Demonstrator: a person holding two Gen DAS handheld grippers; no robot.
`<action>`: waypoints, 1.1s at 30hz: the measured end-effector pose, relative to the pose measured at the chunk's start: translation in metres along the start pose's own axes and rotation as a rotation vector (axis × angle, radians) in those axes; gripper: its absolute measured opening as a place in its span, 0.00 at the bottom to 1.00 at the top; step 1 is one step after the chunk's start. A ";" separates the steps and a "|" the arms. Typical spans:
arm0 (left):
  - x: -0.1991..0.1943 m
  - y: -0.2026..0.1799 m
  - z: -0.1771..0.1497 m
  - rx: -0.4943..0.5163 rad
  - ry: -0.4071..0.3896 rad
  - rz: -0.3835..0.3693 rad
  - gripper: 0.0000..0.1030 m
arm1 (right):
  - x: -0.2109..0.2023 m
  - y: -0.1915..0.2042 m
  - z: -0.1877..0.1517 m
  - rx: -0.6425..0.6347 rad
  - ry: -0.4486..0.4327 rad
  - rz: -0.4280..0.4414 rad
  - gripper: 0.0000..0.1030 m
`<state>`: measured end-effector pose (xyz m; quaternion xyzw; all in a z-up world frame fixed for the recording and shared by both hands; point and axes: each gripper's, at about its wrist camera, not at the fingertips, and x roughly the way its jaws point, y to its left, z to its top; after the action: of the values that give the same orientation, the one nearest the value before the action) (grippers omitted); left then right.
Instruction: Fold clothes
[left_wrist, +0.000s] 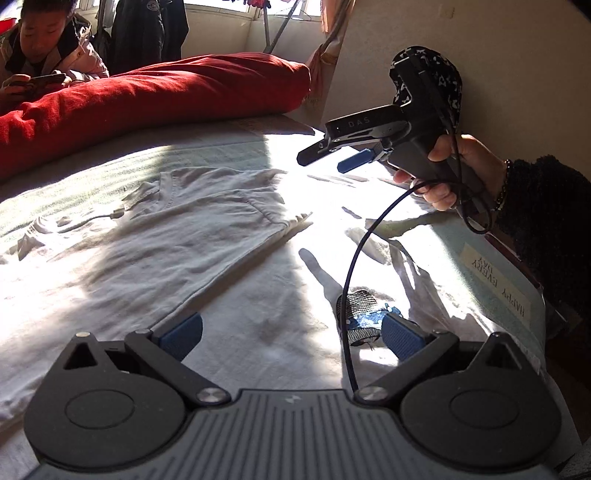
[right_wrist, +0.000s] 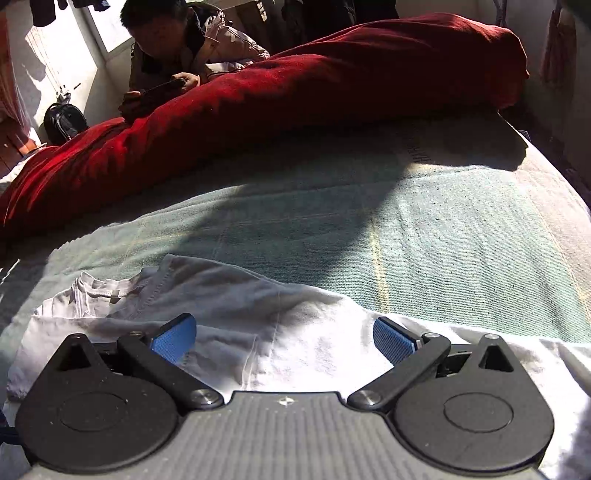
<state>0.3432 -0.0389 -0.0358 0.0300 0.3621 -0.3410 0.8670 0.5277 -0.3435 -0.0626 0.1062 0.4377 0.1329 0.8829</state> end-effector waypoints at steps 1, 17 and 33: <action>-0.001 -0.003 0.000 0.007 0.001 0.005 0.99 | -0.005 -0.007 -0.005 0.009 0.005 -0.005 1.00; -0.024 -0.062 0.004 0.038 0.085 0.037 0.99 | -0.065 -0.059 -0.054 0.165 -0.017 0.139 1.00; -0.055 -0.085 -0.011 -0.082 0.048 0.071 0.99 | -0.062 0.016 -0.073 0.039 0.093 0.221 1.00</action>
<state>0.2568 -0.0698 0.0082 0.0152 0.3953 -0.2942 0.8700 0.4308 -0.3431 -0.0549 0.1646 0.4661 0.2259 0.8394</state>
